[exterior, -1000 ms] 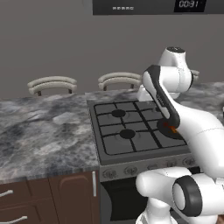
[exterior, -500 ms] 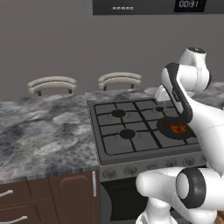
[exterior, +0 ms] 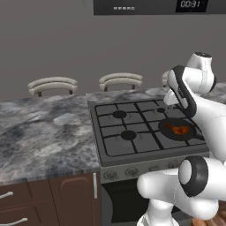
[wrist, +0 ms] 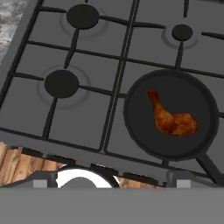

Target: Place the chicken drumstick on the plate and place the onion on the same plate.

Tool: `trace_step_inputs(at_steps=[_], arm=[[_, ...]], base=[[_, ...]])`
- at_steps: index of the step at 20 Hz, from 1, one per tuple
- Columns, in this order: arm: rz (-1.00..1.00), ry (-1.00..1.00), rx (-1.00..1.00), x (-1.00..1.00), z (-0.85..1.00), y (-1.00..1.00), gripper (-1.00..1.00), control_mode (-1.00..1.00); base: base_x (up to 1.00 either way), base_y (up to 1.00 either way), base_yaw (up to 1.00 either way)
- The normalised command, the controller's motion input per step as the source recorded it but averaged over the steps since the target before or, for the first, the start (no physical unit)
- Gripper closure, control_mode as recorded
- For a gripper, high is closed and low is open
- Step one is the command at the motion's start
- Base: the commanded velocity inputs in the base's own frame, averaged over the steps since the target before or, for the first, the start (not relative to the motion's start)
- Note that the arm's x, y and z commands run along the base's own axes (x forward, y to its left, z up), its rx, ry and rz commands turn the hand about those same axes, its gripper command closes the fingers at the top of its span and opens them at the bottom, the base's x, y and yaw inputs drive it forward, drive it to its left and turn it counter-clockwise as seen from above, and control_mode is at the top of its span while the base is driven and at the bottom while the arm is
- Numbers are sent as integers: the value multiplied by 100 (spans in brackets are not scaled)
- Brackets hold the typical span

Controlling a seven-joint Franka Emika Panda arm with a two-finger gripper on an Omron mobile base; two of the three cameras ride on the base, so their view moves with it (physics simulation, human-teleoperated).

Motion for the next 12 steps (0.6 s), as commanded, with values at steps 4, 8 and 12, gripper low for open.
trace_step_inputs(at_steps=[4, 8, 12], arm=[[6, 9, -7, 44, -31, -6, -100, -100], [3, 10, -8, 48, -32, -2, -100, -100], [6, 3, 0, 30, -35, -23, -100, -100]], base=[[0, 0, 0], [0, 0, 0], [0, 0, 0]])
